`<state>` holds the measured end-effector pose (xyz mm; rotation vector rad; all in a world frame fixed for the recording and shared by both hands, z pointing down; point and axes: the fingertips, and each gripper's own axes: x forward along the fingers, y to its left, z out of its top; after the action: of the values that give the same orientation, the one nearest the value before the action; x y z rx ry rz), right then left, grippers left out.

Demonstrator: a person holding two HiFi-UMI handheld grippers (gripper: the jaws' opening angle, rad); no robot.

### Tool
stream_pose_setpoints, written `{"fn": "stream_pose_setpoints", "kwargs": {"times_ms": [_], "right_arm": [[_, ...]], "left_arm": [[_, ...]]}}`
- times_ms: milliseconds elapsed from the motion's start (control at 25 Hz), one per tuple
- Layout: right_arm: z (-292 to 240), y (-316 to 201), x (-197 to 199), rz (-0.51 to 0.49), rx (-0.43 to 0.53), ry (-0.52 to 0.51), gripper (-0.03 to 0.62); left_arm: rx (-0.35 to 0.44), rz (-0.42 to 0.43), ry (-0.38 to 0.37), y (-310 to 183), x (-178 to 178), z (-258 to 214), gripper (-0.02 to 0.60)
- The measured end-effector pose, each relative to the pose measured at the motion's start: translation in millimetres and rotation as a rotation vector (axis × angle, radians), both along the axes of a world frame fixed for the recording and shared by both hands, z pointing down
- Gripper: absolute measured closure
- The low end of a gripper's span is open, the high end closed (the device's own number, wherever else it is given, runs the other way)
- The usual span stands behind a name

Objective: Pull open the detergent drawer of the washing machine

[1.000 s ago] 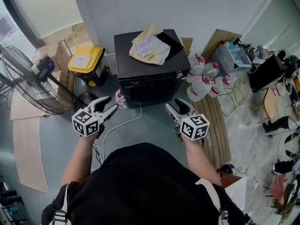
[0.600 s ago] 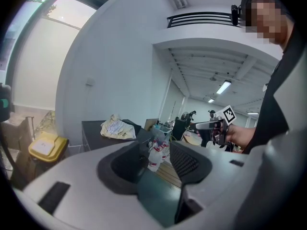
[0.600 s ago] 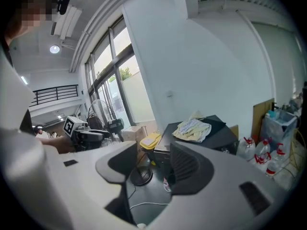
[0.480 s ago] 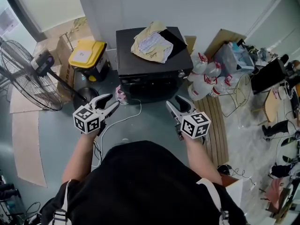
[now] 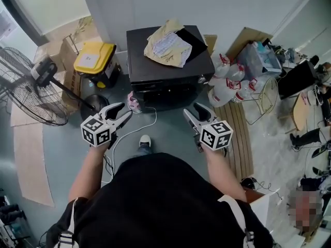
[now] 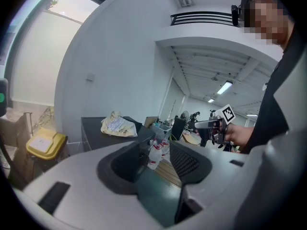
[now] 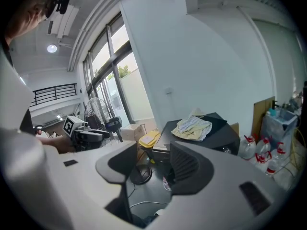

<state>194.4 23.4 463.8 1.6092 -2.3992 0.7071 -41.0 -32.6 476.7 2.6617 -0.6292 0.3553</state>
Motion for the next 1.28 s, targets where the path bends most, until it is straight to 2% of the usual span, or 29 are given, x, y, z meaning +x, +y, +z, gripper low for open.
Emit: {"fn": "stream_pose_setpoints", "kwargs": {"times_ms": [1280], "right_arm": [[5, -115, -4, 0.094, -0.035, 0.027, 0.376]], "left_arm": [[0.000, 0.070, 0.011, -158, -3, 8, 0.376]]}}
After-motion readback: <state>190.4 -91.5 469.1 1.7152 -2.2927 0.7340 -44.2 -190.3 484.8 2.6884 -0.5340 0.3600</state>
